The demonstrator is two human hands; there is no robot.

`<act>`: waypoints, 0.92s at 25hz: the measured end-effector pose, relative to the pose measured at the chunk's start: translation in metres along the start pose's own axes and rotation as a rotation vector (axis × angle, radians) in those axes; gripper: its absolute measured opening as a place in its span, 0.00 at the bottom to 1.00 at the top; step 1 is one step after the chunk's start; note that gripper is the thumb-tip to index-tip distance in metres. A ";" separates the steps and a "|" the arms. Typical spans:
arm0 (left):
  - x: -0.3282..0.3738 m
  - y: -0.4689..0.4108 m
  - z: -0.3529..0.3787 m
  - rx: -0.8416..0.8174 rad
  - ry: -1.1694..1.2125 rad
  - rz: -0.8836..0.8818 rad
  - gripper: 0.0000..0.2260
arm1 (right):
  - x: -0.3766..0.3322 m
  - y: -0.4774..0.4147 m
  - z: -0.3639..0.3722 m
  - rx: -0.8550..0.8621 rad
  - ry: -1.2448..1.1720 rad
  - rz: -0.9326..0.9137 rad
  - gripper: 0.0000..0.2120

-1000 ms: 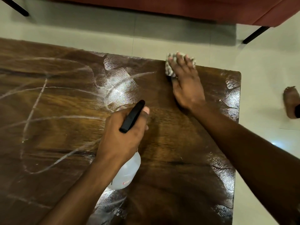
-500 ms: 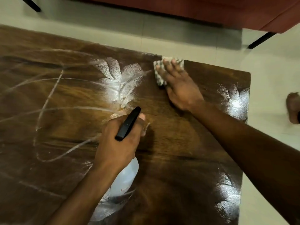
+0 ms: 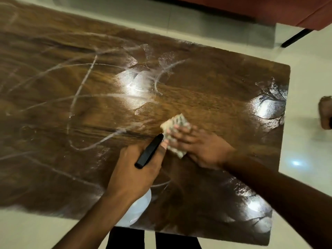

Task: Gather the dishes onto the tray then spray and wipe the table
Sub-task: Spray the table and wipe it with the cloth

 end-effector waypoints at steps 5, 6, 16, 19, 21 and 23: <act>-0.013 0.024 -0.002 -0.027 -0.004 0.040 0.28 | 0.074 0.017 -0.038 0.492 -0.334 0.876 0.34; -0.016 0.030 -0.002 -0.029 -0.014 0.050 0.29 | 0.048 0.014 -0.026 0.472 -0.340 0.896 0.35; -0.046 0.077 0.009 -0.163 -0.019 0.102 0.25 | -0.101 0.095 0.056 0.245 -0.108 0.416 0.36; -0.062 0.092 0.009 -0.188 -0.043 0.117 0.30 | -0.085 0.124 0.050 0.613 -0.326 1.106 0.34; -0.076 0.101 0.012 -0.194 -0.066 0.124 0.30 | -0.123 0.103 0.059 0.710 -0.399 1.281 0.35; -0.090 0.113 0.014 -0.176 -0.088 0.127 0.27 | -0.189 0.056 0.079 0.562 -0.408 1.035 0.37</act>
Point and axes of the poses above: each hand's wrist, its own y-axis away from the middle knuckle, its own z-axis out of the palm, x = y × z, the point moved 9 cm from there along -y, towards the middle knuckle, and after that the axes turned 3 degrees about -y, right-handed, at the moved point
